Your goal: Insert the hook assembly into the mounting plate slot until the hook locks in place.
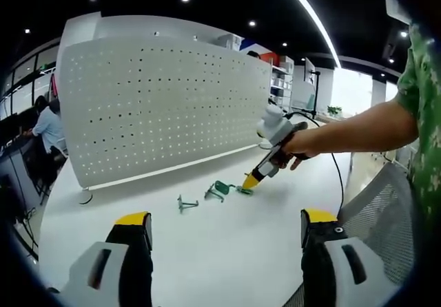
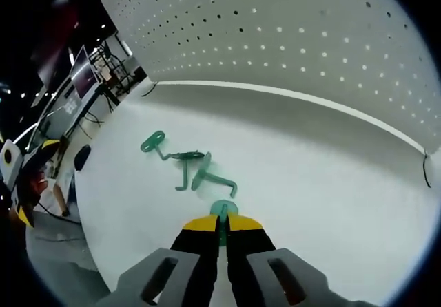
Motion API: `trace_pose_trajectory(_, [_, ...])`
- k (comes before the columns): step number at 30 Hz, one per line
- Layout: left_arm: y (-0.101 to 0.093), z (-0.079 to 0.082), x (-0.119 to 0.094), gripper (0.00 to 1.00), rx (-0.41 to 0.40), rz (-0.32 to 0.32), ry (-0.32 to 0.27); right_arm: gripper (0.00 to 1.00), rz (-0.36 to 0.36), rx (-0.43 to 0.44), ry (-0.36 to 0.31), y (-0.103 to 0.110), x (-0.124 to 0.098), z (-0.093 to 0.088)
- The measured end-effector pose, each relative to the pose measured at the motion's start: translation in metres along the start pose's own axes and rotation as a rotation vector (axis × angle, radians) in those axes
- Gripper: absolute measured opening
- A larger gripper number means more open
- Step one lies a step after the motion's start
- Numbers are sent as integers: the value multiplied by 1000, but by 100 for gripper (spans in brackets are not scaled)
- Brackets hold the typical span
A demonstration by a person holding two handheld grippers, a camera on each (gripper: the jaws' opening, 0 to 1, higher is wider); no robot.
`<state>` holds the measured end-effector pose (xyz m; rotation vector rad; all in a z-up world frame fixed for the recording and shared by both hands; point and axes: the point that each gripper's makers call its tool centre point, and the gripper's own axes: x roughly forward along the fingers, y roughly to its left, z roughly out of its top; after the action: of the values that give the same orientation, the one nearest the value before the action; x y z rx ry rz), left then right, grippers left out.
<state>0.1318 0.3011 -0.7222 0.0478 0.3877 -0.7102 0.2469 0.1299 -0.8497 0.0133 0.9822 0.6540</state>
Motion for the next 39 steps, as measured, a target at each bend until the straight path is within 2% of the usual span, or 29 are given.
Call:
trace_pose_trajectory(11, [-4, 0, 1, 91, 5, -12, 0, 1, -11, 19, -97, 0, -13, 11])
trace_pose_trajectory(21, [-7, 1, 1, 90, 9, -19, -3, 1, -16, 12, -154, 7, -28, 20])
trace_pose_trajectory(39, [-8, 8, 1, 89, -7, -21, -35, 1, -7, -27, -321, 36, -80, 48])
